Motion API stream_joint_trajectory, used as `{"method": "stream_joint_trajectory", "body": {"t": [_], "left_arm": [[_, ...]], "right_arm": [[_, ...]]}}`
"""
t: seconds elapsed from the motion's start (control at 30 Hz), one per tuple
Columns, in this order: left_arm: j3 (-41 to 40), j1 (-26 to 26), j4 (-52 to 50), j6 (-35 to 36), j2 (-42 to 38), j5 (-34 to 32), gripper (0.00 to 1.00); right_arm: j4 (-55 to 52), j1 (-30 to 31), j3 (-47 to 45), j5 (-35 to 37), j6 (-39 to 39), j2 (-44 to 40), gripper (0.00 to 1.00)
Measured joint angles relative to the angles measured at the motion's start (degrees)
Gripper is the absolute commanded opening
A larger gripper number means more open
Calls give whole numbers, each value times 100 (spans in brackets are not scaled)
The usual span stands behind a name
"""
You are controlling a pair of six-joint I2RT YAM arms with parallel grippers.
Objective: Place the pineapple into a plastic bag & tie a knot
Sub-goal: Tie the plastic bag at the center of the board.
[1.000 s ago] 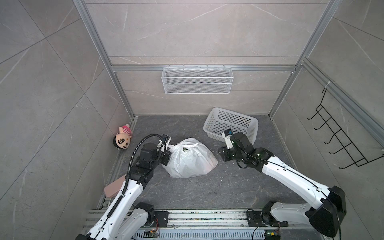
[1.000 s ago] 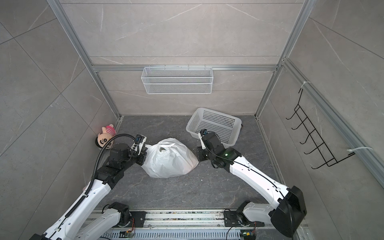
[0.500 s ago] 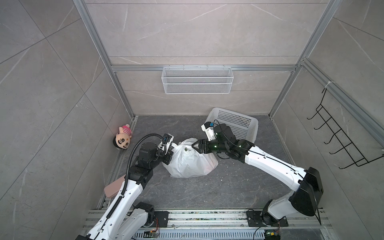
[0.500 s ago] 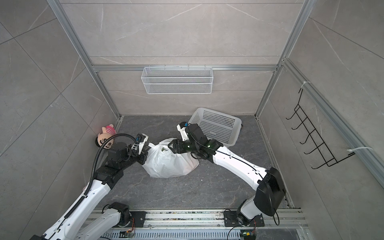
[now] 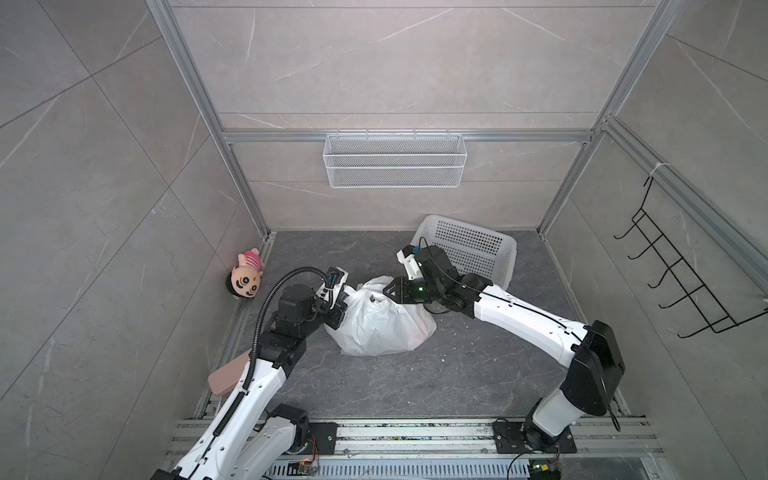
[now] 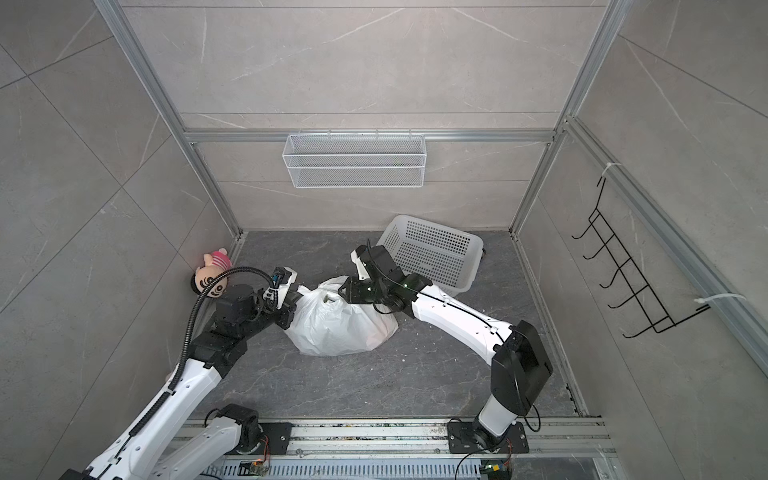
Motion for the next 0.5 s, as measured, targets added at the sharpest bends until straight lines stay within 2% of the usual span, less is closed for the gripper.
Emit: {"method": "stream_joint_trajectory", "body": {"t": [0.17,0.5], "left_arm": [[0,0,20,-4,-2,-208,0],[-55,-280,149,-260,-68,-791,0]], "right_arm": [[-68,-11,-68,127,15,-179,0],[-210,-339,-1058,1182,-50,-1543,0]]}}
